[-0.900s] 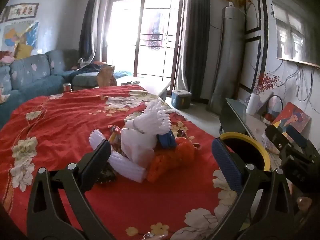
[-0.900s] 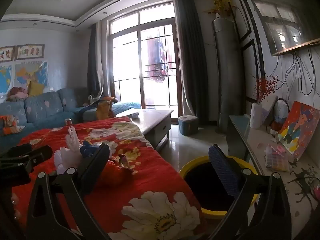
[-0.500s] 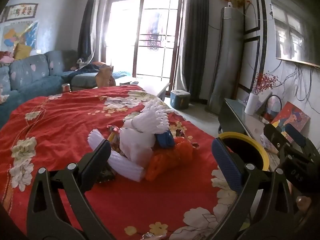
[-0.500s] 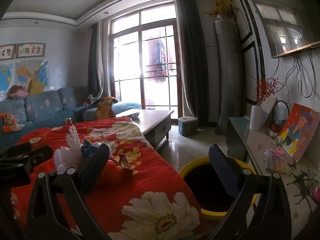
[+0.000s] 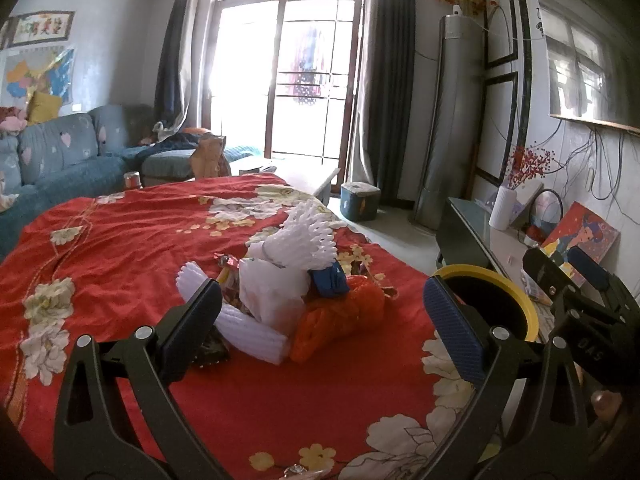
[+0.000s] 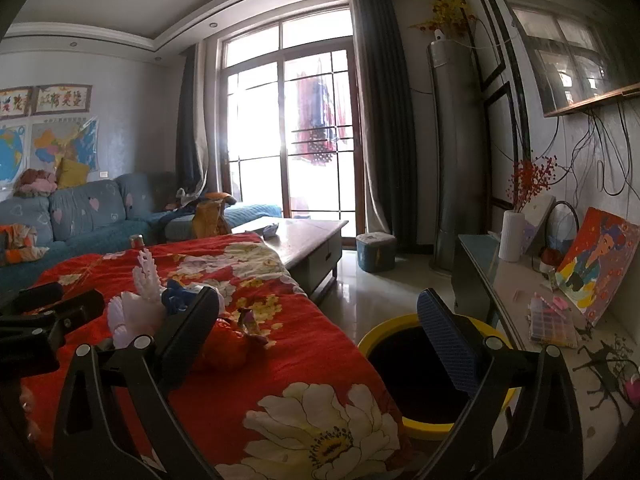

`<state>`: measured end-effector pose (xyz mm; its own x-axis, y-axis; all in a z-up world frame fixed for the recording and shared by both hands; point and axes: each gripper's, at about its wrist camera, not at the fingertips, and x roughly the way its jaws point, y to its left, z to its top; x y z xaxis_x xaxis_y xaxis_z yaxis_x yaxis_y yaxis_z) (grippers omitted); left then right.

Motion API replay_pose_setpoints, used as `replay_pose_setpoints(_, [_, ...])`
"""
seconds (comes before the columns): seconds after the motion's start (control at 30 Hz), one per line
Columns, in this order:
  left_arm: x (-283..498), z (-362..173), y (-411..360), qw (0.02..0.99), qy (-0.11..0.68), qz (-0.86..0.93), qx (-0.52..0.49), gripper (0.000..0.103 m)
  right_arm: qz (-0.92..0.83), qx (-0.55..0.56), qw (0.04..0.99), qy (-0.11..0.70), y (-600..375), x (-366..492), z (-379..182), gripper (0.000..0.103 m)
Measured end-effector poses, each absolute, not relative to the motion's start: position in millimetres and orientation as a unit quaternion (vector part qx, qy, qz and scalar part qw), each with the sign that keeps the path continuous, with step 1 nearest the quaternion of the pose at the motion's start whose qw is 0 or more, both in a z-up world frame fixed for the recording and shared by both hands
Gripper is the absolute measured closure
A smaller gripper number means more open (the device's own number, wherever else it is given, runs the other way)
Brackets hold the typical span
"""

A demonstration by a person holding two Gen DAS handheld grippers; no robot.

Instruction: Collect trash

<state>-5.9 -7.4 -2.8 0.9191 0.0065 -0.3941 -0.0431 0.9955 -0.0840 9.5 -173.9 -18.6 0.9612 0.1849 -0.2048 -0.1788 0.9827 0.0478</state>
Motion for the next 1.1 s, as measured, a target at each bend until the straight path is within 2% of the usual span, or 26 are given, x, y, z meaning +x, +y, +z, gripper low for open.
replay_pose_setpoints(1.1, [-6,0,-5,0.979,0.200,0.011,-0.044,0.011,0.096,0.015,0.989,0.110,-171,13,-31,0.006])
